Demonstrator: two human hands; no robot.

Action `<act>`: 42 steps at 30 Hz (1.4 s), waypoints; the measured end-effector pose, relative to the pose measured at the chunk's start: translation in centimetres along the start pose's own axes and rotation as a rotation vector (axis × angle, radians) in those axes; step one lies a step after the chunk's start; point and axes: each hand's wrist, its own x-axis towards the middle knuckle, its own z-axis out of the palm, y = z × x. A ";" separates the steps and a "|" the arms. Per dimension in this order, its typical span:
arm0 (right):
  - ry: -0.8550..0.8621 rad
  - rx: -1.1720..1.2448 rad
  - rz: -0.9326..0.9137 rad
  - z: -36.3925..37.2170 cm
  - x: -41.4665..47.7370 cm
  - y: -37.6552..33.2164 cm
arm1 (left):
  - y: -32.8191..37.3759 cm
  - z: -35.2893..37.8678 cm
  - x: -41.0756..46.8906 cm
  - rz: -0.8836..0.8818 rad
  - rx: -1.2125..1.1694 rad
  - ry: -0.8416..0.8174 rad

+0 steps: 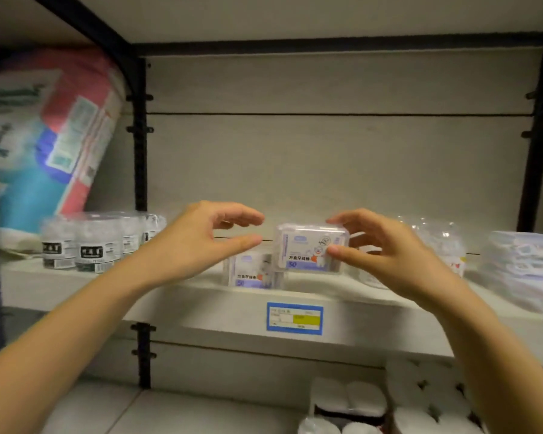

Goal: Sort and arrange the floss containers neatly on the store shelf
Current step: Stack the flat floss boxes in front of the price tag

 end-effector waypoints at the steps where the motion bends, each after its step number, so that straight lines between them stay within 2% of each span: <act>1: -0.006 0.000 0.043 -0.2 -0.1 0.3 | -1.0 -0.3 0.0 -0.009 0.028 -0.014; 5: -0.011 -0.040 0.170 -1.4 -0.3 1.5 | -4.0 -0.6 0.1 -0.068 0.005 -0.143; 11: -0.192 -0.238 0.244 -1.1 0.1 1.8 | -5.5 0.4 1.2 -0.077 -0.118 -0.279; 20: -0.186 -0.581 0.030 0.3 1.6 0.4 | -5.8 0.1 2.4 -0.090 -0.121 -0.287; 24: -0.186 -0.693 0.048 0.8 3.2 0.9 | -6.0 0.7 3.9 -0.098 -0.015 -0.260; 31: -0.253 -0.833 0.124 2.4 8.0 3.4 | -8.2 2.7 7.6 -0.113 0.031 -0.264; 42: -0.252 -0.900 0.176 3.1 9.0 3.6 | -9.8 3.3 9.1 -0.138 0.022 -0.277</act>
